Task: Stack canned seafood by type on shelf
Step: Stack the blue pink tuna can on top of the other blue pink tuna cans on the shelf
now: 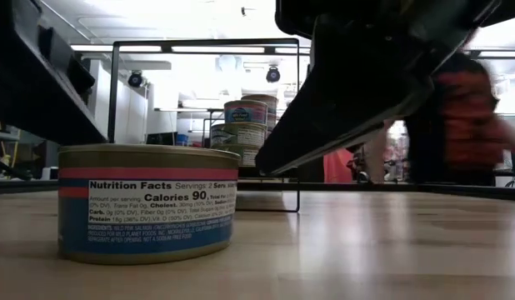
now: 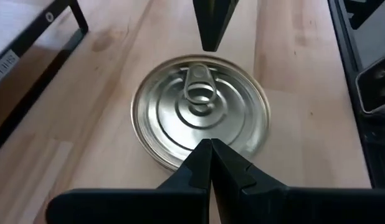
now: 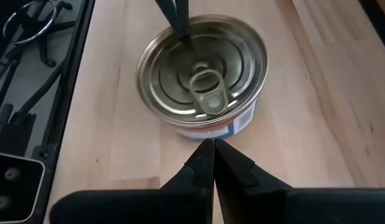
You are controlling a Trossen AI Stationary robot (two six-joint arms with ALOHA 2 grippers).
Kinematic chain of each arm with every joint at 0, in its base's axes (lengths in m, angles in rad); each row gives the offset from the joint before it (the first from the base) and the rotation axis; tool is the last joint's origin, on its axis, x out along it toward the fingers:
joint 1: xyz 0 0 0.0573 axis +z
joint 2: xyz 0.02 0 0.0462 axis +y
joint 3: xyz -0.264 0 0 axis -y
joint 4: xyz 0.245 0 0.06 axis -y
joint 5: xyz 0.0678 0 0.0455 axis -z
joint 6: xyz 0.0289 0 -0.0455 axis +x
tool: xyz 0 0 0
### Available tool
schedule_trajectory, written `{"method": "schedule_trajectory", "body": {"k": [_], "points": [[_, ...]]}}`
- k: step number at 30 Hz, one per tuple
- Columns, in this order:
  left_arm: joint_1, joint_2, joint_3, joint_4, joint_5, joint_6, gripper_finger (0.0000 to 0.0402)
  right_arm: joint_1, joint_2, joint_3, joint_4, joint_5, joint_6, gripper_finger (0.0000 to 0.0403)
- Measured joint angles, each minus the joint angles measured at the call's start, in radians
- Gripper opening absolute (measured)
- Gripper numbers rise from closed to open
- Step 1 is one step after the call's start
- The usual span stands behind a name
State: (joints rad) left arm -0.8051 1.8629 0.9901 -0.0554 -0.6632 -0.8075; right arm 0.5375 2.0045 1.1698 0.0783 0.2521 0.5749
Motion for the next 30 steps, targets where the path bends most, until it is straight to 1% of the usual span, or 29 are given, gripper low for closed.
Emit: {"method": "schedule_trajectory", "body": {"k": [4, 7, 12, 15, 21, 24, 30], "points": [[0.015, 0.000, 0.000, -0.007, 0.017, 0.034, 0.0000, -0.002, 0.000, 0.000, 0.001, 0.000, -0.001, 0.0000], [0.025, -0.002, 0.000, -0.018, 0.029, 0.031, 0.0000, -0.001, 0.000, 0.000, 0.001, 0.001, -0.011, 0.0000], [0.041, -0.003, 0.000, -0.033, 0.058, 0.032, 0.0000, -0.004, 0.000, 0.000, 0.007, 0.053, -0.012, 0.0000], [0.052, -0.005, 0.002, -0.045, 0.073, 0.033, 0.0000, -0.010, 0.000, 0.000, 0.027, 0.049, -0.022, 0.0000], [0.065, -0.005, 0.002, -0.044, 0.082, 0.043, 0.0000, -0.014, 0.006, 0.001, 0.026, 0.045, -0.025, 0.0000], [0.065, -0.004, 0.002, -0.047, 0.082, 0.044, 0.0000, -0.013, 0.009, 0.002, 0.026, 0.079, -0.024, 0.0000], [0.065, -0.004, 0.001, -0.050, 0.081, 0.042, 0.0000, -0.012, 0.004, 0.002, 0.037, 0.081, 0.002, 0.0000]]}}
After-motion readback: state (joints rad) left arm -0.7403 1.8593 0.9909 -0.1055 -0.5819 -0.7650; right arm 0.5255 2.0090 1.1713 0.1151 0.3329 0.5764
